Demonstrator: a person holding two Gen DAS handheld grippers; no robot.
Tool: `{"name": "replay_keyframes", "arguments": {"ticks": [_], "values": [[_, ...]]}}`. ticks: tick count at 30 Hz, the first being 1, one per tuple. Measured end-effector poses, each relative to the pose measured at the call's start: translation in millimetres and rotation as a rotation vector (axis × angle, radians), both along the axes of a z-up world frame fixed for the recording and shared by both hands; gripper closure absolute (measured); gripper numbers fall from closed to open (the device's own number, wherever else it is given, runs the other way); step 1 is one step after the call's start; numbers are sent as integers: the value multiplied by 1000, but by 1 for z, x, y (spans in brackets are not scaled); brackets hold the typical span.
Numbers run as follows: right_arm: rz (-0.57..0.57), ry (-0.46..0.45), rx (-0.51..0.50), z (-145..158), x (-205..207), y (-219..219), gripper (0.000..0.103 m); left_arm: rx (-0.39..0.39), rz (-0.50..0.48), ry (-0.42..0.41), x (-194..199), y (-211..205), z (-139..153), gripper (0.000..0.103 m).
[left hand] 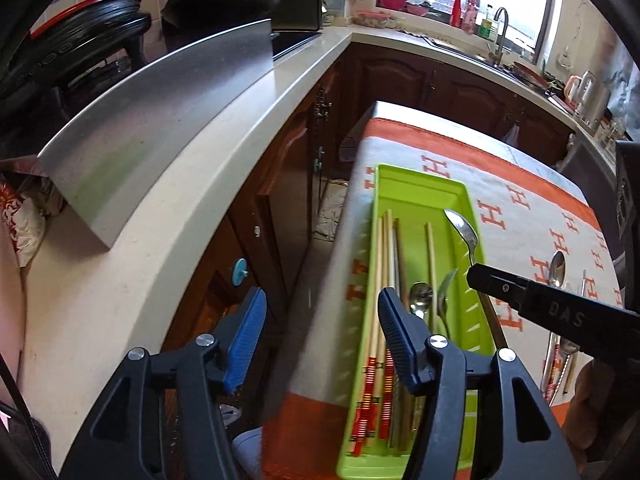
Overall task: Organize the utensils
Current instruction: 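Lay the chopstick in the tray, open left tool while right tool carries spoon over tray, then lower the wooden-handled spoon into the green tray and open the right tool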
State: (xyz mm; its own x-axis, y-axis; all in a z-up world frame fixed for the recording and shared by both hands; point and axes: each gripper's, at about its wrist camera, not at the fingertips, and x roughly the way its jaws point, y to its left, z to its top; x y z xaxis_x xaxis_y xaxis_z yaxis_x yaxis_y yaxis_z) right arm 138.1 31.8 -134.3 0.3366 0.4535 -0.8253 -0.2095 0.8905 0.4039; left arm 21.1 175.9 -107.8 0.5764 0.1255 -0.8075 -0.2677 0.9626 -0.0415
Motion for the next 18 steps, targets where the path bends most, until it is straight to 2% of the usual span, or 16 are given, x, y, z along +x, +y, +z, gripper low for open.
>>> {"name": "replay_keyframes", "arguments": {"ticks": [4, 9, 12, 18], "values": [[-29, 25, -16, -14, 7, 4, 97, 31, 25, 4, -3, 6, 0, 32], [-62, 44, -58, -29, 12, 7, 96, 33, 22, 0, -5, 7, 0, 31], [-80, 50, -77, -33, 14, 5, 95, 40, 20, 5, -4, 4, -1, 26], [-73, 7, -81, -21, 7, -2, 86, 41, 12, 6, -4, -1, 0, 24]]}}
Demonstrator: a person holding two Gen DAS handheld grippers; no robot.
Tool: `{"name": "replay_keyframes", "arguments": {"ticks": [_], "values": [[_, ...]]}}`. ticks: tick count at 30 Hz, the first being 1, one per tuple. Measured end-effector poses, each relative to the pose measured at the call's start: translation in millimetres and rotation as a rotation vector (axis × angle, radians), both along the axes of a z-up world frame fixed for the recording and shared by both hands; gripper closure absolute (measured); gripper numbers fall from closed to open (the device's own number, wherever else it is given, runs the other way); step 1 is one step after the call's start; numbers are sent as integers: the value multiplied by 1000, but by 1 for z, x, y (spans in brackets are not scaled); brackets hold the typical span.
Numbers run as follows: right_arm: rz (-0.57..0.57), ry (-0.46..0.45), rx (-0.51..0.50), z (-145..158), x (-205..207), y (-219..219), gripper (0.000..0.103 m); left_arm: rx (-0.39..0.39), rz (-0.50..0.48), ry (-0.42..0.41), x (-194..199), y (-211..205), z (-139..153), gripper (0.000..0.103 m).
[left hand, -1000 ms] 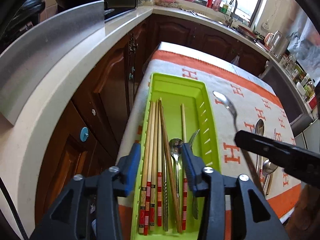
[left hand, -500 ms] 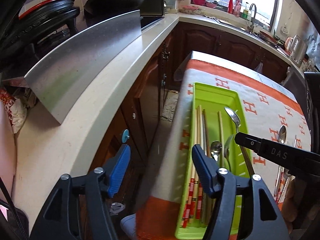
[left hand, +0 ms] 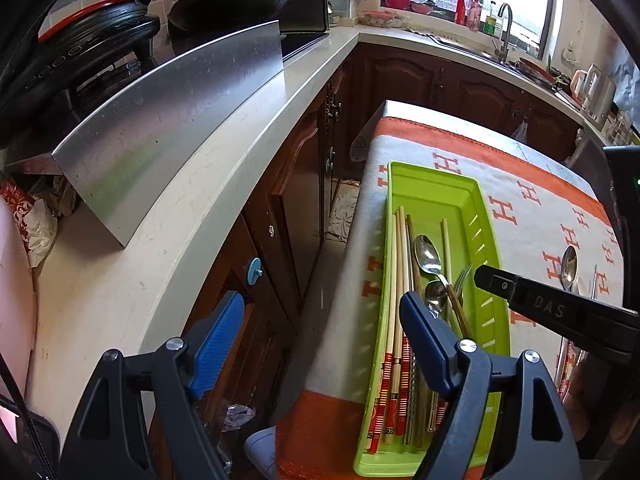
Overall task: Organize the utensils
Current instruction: 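Lower the wooden-handled spoon into the green tray and open the right tool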
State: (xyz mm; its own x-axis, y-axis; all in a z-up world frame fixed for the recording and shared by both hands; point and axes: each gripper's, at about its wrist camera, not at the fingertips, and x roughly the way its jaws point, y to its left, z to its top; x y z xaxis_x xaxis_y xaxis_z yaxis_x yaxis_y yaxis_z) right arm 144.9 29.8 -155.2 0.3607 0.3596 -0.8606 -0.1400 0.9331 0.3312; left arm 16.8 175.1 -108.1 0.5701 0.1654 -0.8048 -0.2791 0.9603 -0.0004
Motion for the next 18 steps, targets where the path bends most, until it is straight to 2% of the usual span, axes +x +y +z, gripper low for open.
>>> {"name": "replay_keyframes", "arguments": {"ticks": [12, 18], "values": [[72, -109, -58, 38, -35, -28, 85, 0, -15, 6, 2, -14, 4, 23], [63, -128, -62, 46, -45, -53, 85, 19, -47, 14, 4, -33, 7, 23]]}}
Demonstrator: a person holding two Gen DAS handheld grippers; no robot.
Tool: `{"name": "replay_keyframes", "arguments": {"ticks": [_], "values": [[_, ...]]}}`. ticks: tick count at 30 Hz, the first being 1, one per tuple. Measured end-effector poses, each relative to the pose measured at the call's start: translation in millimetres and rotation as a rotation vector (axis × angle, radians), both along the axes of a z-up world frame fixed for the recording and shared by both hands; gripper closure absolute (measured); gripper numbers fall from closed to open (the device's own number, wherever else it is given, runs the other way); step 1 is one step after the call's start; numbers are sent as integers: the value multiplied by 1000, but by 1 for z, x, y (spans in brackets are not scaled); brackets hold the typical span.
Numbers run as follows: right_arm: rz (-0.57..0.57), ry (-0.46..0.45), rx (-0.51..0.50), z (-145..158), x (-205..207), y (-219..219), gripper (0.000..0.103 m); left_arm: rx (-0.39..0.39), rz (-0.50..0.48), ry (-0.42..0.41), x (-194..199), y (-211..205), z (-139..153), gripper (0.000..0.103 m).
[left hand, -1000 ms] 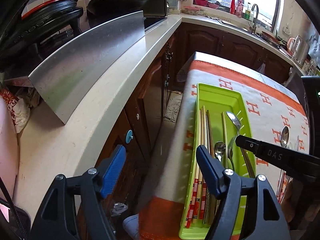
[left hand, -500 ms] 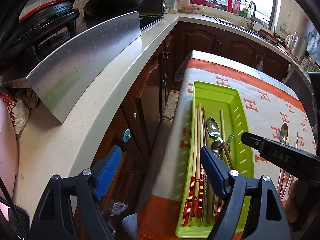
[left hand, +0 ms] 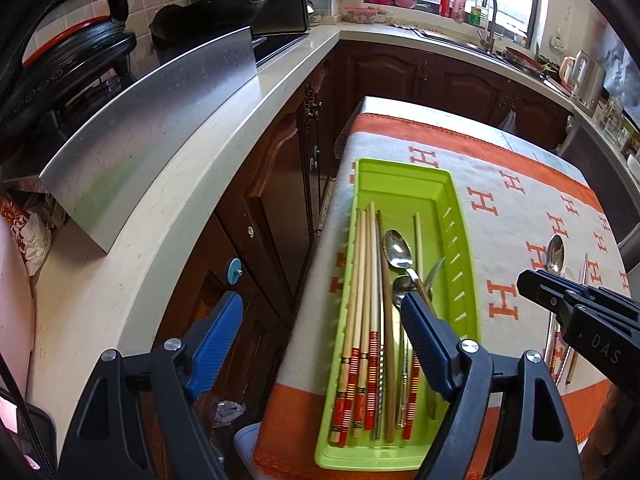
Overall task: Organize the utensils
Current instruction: 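Lower the wooden-handled spoon into the green tray and open the right tool, then move the open left tool over the patterned-handle metal spoon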
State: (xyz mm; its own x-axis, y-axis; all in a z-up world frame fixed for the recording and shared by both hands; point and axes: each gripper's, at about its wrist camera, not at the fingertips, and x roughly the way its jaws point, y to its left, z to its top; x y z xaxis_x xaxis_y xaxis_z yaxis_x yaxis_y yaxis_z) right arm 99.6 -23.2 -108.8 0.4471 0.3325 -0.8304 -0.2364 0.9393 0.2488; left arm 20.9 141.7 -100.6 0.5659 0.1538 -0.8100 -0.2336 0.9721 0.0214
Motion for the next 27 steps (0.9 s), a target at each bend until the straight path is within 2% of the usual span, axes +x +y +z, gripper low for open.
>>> {"name": "replay_keyframes", "arguments": {"ticks": [6, 17, 27], "values": [[2, -19, 1, 7, -9, -28, 82, 19, -41, 0, 0, -24, 7, 19], [-19, -56, -5, 14, -26, -91, 80, 63, -122, 14, 9, -85, 16, 19], [-110, -66, 48, 14, -38, -174, 74, 8, -198, 24, 21, -138, 16, 19]]}}
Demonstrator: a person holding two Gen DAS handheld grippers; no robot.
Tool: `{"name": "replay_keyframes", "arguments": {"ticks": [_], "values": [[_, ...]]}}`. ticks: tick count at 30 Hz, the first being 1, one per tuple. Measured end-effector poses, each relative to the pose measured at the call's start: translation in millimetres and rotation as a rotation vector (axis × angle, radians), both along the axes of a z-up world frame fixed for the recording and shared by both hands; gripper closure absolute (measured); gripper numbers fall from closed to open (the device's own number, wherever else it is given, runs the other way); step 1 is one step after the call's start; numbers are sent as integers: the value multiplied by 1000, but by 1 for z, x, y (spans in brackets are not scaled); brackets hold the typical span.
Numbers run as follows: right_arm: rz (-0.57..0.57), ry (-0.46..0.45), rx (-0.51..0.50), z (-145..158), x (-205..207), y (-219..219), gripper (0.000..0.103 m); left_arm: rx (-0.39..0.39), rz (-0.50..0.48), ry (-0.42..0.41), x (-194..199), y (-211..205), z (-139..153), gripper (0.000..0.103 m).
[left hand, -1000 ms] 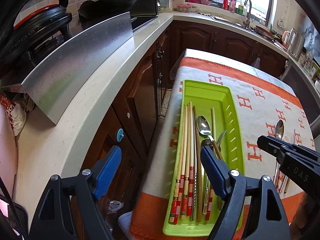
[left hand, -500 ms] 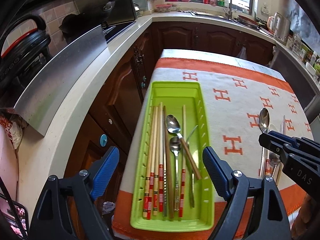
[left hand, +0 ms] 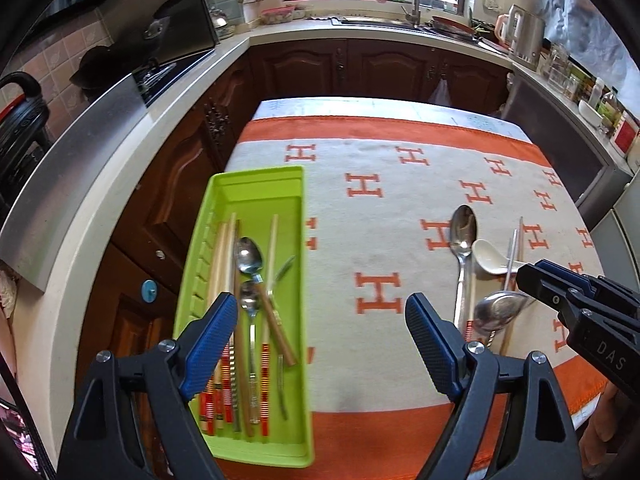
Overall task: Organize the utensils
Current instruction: 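Move the open left tool over the patterned-handle metal spoon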
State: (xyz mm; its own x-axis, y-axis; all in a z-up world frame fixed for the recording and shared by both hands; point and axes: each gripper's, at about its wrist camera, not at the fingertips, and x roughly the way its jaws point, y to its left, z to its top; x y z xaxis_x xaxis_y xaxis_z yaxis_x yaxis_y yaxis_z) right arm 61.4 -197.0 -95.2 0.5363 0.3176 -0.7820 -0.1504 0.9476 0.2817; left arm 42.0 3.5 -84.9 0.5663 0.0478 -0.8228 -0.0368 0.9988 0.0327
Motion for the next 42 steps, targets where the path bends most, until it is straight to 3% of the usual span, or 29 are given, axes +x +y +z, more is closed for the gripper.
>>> {"name": "replay_keyframes", "arguments": {"ticks": [9, 21, 23, 25, 28, 36, 42], "values": [[-85, 34, 42, -18, -6, -65, 73, -46, -55, 42, 10, -39, -16, 19], [-153, 74, 86, -44, -13, -112, 73, -73, -167, 128, 31, -78, -52, 20], [-159, 82, 90, -49, -13, -116, 73, -84, -192, 154, 36, -85, -63, 26], [-163, 88, 93, -52, -13, -119, 73, -110, -211, 187, 40, -89, -72, 41], [-170, 98, 97, -58, -12, -123, 73, -167, -218, 238, 51, -91, -88, 54], [-180, 115, 93, -70, -8, -130, 73, -221, -198, 275, 74, -95, -106, 69], [-184, 126, 92, -76, -6, -133, 73, -158, -205, 260, 87, -109, -108, 69]]}}
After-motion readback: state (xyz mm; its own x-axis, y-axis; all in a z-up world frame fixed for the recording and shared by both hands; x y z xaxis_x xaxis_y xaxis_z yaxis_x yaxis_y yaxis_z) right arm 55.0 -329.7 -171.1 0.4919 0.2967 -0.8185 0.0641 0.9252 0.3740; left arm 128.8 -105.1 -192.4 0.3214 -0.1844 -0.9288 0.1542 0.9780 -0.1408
